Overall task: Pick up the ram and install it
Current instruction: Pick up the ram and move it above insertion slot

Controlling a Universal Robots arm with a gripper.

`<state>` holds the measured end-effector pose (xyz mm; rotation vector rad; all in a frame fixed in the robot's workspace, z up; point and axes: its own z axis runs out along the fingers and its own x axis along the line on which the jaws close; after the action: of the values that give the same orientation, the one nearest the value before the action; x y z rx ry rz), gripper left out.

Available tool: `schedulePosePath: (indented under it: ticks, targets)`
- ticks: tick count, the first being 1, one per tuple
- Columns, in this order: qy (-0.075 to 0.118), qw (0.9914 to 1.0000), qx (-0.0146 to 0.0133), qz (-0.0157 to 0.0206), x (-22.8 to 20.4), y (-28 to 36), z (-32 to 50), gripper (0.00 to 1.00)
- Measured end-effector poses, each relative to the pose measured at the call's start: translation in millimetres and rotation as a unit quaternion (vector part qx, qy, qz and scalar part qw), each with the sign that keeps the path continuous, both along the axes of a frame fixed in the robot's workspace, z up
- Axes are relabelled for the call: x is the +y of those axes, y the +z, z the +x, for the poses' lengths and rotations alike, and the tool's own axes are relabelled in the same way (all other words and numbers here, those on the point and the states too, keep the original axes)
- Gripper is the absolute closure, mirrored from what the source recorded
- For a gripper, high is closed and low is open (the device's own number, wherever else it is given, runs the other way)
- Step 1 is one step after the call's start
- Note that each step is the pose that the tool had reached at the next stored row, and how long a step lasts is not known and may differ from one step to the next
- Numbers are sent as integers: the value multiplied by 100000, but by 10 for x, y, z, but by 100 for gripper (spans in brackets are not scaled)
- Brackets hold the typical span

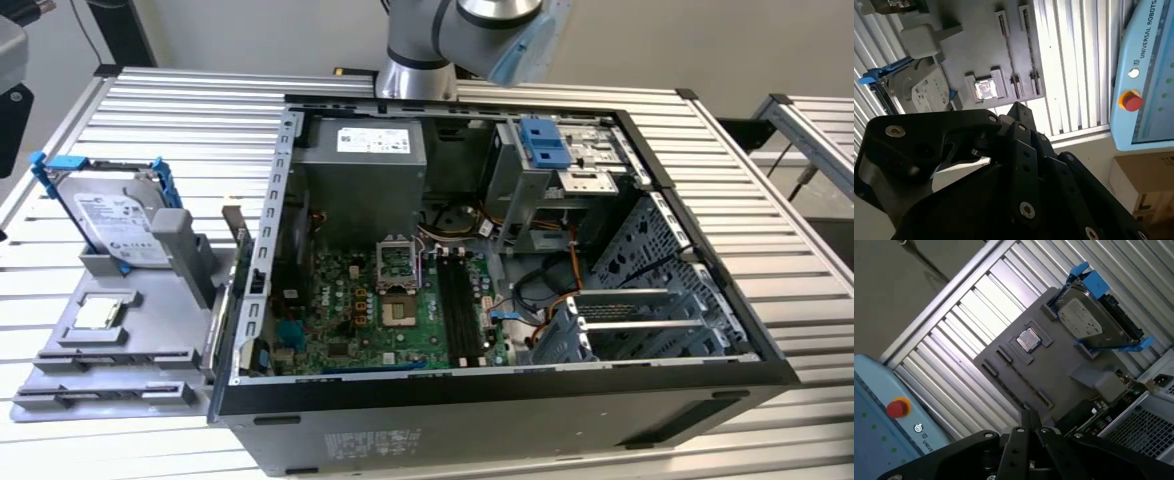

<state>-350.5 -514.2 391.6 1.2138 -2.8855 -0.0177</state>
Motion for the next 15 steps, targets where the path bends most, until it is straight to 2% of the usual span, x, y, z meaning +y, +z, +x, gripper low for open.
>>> schedulePosePath:
  ticks: [4,7,9,11,13,15]
  targets:
    - [3599,99935,-2,3,0,0,0,100]
    - [6372,99797,-1,0,0,0,0,100]
    - [8137,99668,-2,2,0,0,0,100]
    - [9988,99500,-1,0,0,0,0,100]
    - [11778,99304,-3,-1,0,0,0,100]
    - [13585,99073,-5,1,0,0,0,100]
